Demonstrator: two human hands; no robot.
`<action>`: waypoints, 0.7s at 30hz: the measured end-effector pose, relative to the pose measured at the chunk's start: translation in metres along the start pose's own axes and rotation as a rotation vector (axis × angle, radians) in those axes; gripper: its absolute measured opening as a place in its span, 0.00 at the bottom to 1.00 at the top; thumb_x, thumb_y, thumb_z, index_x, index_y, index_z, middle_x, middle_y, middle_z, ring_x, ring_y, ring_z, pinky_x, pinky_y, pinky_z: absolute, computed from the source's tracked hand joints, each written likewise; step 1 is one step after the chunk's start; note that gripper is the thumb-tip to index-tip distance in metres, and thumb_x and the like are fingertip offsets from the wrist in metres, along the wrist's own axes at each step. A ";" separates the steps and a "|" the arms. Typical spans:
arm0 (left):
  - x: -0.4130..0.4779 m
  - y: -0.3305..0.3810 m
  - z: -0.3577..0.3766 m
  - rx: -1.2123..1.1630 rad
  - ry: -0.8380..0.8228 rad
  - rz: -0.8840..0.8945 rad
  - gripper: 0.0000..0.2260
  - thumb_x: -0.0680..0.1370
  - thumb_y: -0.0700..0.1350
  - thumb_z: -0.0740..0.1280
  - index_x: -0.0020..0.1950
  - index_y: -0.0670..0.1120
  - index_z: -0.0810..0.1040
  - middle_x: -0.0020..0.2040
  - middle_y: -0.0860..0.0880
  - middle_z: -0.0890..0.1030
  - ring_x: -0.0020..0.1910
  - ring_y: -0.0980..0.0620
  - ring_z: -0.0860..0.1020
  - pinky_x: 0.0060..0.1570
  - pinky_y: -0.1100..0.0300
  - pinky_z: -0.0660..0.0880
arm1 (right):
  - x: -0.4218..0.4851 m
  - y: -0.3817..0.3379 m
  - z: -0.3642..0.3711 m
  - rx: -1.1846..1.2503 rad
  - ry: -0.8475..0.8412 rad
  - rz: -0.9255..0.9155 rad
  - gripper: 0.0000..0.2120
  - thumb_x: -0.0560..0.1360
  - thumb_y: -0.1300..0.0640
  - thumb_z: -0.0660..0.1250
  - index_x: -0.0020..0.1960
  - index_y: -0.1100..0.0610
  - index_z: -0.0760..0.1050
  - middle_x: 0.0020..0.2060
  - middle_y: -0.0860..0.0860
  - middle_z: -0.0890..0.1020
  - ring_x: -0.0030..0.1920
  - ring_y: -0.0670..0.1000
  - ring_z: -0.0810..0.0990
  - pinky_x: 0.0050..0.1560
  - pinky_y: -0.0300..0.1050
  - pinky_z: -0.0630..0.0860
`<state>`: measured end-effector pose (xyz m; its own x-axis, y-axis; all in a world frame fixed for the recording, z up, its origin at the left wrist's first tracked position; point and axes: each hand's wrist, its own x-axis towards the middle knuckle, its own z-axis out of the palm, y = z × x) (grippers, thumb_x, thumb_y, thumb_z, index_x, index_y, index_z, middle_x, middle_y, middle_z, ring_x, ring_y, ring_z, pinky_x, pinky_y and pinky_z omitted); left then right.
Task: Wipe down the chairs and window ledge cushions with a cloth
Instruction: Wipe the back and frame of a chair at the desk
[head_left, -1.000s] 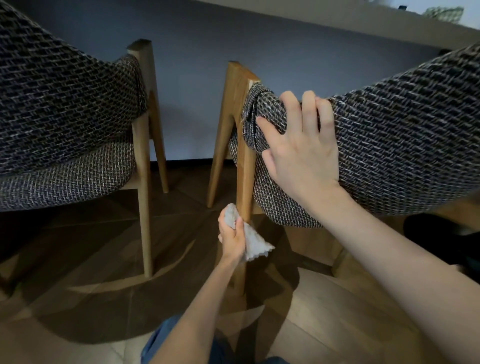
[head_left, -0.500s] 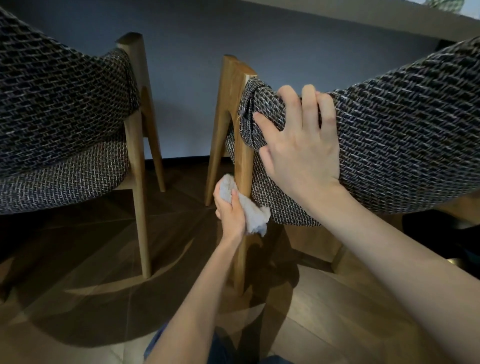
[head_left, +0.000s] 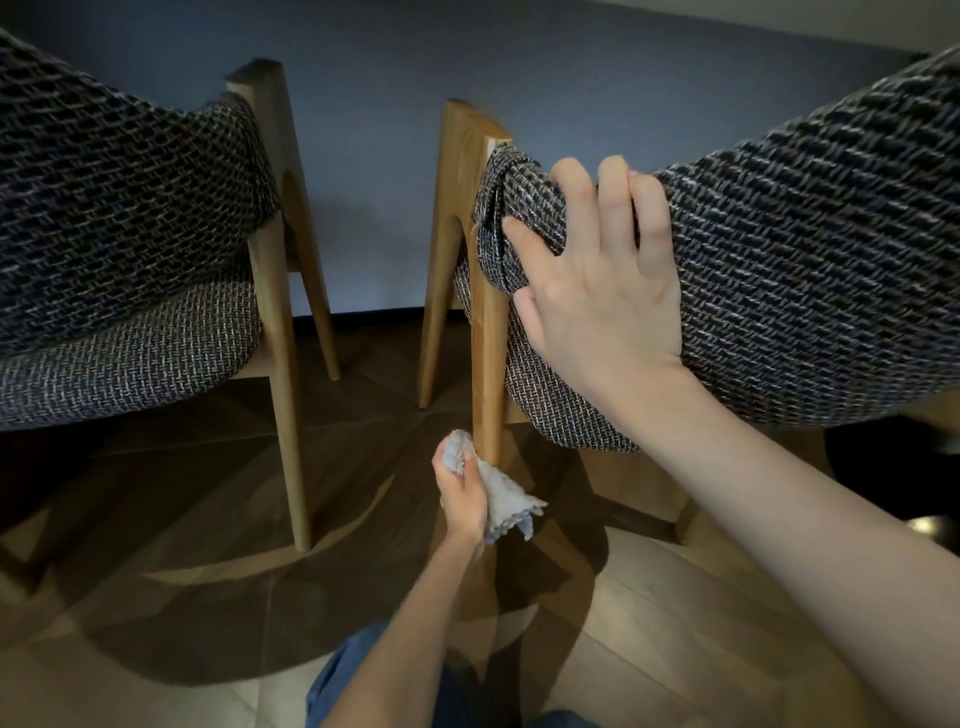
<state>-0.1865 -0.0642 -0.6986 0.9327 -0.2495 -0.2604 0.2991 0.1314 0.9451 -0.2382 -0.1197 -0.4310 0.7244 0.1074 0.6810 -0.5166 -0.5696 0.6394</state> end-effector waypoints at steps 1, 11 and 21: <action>0.002 0.015 0.002 -0.026 -0.012 0.046 0.16 0.82 0.45 0.58 0.69 0.52 0.61 0.60 0.51 0.72 0.56 0.64 0.75 0.58 0.67 0.72 | 0.000 0.000 -0.001 0.002 -0.009 -0.001 0.19 0.76 0.47 0.60 0.64 0.48 0.76 0.66 0.57 0.73 0.66 0.61 0.71 0.67 0.54 0.53; 0.010 0.211 0.001 -0.146 -0.138 0.433 0.16 0.81 0.47 0.61 0.68 0.50 0.63 0.67 0.47 0.71 0.65 0.52 0.72 0.68 0.51 0.69 | 0.017 0.007 -0.021 0.113 -0.146 0.021 0.21 0.76 0.53 0.61 0.67 0.53 0.73 0.61 0.58 0.76 0.60 0.61 0.73 0.64 0.52 0.56; 0.008 0.260 -0.021 -0.031 -0.169 0.582 0.14 0.81 0.44 0.61 0.66 0.52 0.63 0.57 0.58 0.72 0.55 0.65 0.73 0.51 0.73 0.73 | 0.072 -0.008 -0.014 0.181 -0.440 0.059 0.24 0.82 0.50 0.53 0.72 0.64 0.62 0.49 0.55 0.79 0.48 0.52 0.78 0.38 0.44 0.66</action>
<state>-0.0972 -0.0121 -0.4593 0.9006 -0.2773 0.3347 -0.2421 0.3194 0.9162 -0.1882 -0.0964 -0.3825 0.8410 -0.2622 0.4732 -0.5028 -0.7016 0.5050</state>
